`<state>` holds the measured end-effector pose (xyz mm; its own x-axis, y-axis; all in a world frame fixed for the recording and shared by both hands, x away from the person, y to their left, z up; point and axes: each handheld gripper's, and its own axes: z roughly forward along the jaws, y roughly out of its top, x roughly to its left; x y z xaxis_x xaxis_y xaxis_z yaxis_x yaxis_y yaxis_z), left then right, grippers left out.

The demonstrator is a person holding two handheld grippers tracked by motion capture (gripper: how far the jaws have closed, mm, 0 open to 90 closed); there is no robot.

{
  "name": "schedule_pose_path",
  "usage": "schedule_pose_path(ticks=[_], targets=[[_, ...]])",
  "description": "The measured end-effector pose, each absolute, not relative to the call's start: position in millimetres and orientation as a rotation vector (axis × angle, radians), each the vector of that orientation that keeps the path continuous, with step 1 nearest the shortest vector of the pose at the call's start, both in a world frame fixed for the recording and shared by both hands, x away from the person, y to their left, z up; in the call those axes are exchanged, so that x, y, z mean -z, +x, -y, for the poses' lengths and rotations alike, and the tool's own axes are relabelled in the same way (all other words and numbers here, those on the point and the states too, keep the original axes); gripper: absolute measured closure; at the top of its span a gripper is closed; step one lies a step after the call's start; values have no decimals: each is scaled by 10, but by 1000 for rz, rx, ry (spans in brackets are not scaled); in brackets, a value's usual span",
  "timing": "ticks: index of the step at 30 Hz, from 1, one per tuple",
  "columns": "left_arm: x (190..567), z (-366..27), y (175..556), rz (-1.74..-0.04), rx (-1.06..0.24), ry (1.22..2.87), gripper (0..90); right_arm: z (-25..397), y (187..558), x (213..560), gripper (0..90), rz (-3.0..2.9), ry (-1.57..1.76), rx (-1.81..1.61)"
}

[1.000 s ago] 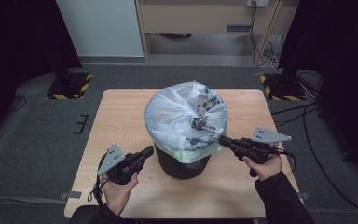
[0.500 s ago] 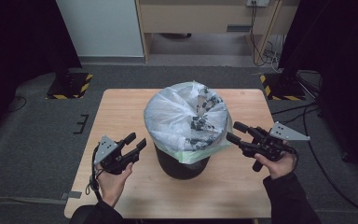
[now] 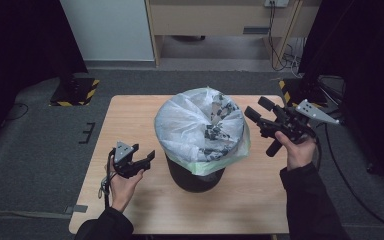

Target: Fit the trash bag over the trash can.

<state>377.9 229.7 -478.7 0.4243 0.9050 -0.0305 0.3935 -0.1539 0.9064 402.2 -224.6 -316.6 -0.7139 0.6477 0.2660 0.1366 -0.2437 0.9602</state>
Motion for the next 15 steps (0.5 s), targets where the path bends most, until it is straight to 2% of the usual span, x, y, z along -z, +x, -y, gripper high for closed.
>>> schedule_pose_path(ticks=[5,15], targets=[[4874,-2328,3791,-1185,-633,1729,257,2004,4145,2907,196,-1667,938,-1975],[4902,-2272,3793,-1171,-614,1757,251,1338,4334,2486,244,-1735,875,-1944]])
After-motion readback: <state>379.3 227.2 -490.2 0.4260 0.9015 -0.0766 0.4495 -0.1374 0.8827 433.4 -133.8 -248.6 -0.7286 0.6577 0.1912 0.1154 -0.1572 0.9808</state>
